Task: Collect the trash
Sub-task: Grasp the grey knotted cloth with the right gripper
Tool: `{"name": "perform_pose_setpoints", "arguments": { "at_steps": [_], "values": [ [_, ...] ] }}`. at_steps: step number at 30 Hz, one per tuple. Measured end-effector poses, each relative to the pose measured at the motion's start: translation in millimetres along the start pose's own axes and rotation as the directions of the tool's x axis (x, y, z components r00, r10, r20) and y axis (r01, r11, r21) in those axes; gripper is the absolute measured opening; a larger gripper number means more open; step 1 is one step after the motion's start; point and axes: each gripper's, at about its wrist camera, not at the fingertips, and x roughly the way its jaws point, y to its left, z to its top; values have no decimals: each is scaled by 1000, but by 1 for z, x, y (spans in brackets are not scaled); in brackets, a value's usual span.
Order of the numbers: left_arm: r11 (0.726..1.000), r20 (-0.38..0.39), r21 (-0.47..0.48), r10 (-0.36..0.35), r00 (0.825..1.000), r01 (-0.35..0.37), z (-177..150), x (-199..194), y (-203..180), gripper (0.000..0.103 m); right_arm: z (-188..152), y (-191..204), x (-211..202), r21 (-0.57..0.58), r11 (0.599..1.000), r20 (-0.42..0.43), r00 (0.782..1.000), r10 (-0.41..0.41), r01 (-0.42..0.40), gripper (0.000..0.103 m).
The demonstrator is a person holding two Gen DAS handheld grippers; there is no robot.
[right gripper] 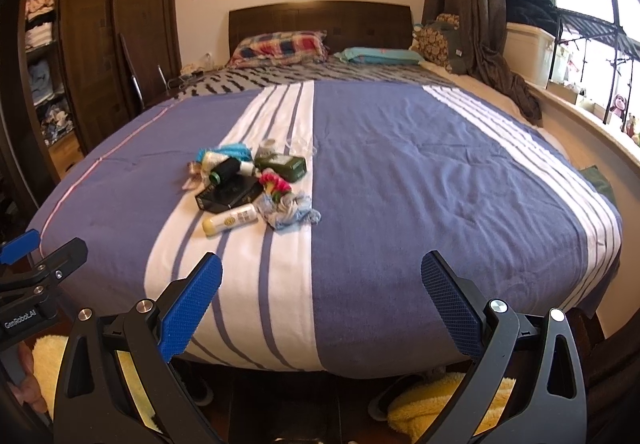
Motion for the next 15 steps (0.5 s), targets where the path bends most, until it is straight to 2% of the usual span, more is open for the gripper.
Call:
{"name": "perform_pose_setpoints", "arguments": {
  "at_steps": [4, 11, 15],
  "values": [
    [1000, -33, -11, -5, 999, 4, -5, 19, 7, 95, -4, -5, 18, 6, 1000, -27, 1000, -8, 8, 100],
    [1000, -71, 23, 3, 997, -1, -9, 54, 8, 95, -5, -7, 52, 3, 1000, -66, 998, -1, 2, 100],
    [1000, -96, 29, -2, 995, 5, -8, 73, 7, 95, 1, -5, 74, -11, 1000, -55, 998, 4, -5, 100]
  ]
}}
